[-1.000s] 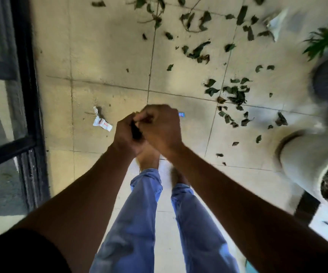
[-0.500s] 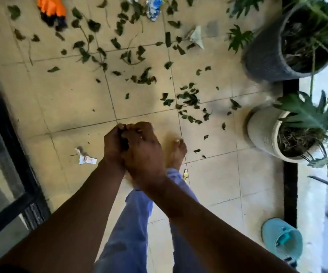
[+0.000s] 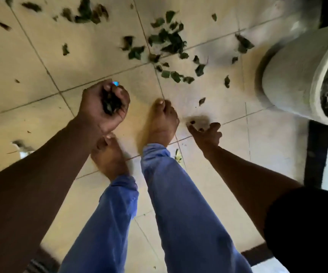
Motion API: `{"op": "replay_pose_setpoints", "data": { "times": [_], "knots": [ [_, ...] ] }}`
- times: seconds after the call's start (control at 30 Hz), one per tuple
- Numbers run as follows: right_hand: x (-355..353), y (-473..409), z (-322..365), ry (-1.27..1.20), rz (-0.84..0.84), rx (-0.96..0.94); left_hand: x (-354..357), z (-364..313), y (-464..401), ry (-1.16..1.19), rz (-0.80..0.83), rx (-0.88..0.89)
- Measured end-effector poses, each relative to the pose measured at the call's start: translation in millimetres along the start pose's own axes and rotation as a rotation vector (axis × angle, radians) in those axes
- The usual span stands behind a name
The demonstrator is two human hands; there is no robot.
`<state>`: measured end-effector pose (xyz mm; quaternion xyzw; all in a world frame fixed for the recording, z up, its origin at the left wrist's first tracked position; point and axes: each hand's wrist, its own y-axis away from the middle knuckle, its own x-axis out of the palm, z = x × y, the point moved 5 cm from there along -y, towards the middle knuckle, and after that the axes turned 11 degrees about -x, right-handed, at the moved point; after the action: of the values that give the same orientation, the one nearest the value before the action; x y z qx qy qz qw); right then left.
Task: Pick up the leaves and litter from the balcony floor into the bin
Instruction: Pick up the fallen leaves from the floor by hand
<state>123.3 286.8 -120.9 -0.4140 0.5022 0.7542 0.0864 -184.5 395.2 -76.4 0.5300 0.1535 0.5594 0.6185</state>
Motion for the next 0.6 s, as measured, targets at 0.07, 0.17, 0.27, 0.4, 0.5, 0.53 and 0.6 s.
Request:
{"op": "replay_pose_setpoints", "data": {
  "times": [0.07,0.17,0.27,0.4,0.5,0.53,0.6],
  "knots": [
    [14,-17,-3,-0.04,-0.044,-0.004,-16,1,-15,0.0,-0.044,-0.005],
    [27,-27,1,-0.095,-0.113,-0.016,-34,5,-20,0.037,-0.069,-0.015],
    [32,-29,14,-0.1,-0.154,-0.072,-45,12,-13,0.044,-0.099,-0.033],
    [31,-39,29,-0.146,-0.184,-0.052,-40,3,-9,0.048,-0.157,-0.011],
    [19,-49,33,-0.338,-0.294,0.03,-29,-5,-13,0.044,-0.137,-0.003],
    [13,-52,35,-0.407,-0.324,0.049,-24,-5,-15,0.041,-0.126,-0.001],
    [3,-59,40,-0.425,-0.333,0.008,-15,-4,-19,0.029,-0.105,0.004]
  ]
}}
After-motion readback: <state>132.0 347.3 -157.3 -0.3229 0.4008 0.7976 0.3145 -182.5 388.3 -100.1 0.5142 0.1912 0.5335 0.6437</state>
